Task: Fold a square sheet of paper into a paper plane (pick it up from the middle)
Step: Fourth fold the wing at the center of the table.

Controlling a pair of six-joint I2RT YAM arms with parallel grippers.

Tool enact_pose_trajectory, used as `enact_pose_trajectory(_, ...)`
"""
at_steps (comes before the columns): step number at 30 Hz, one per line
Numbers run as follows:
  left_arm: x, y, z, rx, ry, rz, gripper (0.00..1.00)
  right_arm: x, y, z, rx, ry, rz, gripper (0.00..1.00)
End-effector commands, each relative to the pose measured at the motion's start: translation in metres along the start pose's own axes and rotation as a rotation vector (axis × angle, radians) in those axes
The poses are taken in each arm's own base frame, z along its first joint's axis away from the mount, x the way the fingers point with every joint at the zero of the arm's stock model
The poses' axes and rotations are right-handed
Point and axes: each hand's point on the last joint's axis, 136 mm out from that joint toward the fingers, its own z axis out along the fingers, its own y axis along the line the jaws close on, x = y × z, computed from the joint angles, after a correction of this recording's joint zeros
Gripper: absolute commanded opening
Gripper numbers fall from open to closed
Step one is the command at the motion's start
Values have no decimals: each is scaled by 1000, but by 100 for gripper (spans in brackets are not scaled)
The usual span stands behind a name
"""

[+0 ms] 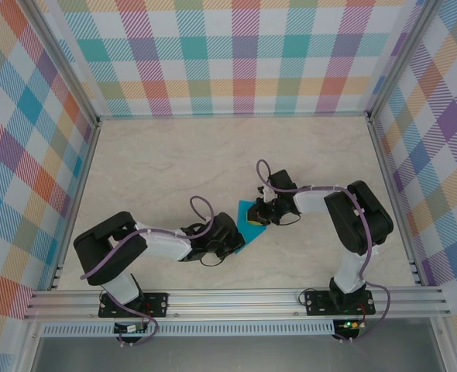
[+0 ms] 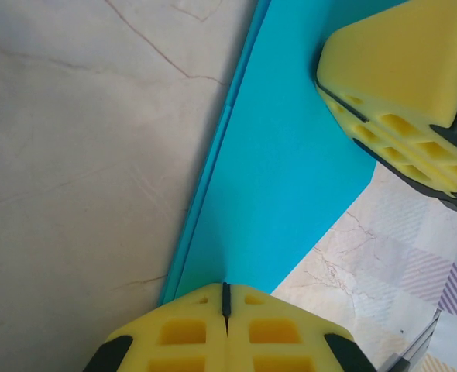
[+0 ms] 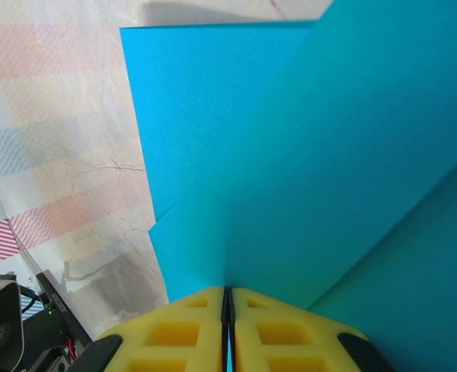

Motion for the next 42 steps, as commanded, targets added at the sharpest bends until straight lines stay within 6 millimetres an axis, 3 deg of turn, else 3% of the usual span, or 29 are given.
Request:
enact_pose_trajectory(1,17,42,-7,-128,52,-24,4,28,-74,14,260,56,122,12)
enact_pose_trajectory(8,24,57,-21,-141,78,-12,4,28,-77,15,269,57,127,12)
enact_pose_trajectory(13,30,40,-25,-87,119,46,5,29,-78,14,275,58,129,13)
enact_pose_trajectory(22,6,-7,-51,14,-2,72,6,28,-76,14,273,56,131,13)
enact_pose_trajectory(26,4,-19,-44,42,-3,73,6,28,-76,14,272,59,128,13)
enact_pose_trajectory(30,9,-23,-24,70,37,64,6,29,-77,14,273,60,131,13)
enact_pose_trajectory(33,14,-6,-8,16,68,43,6,30,-78,14,276,62,131,13)
enact_pose_trajectory(36,19,24,-3,-79,82,15,6,31,-79,14,281,63,132,13)
enact_pose_trajectory(42,24,71,-26,-199,63,-14,5,33,-80,13,282,62,131,14)
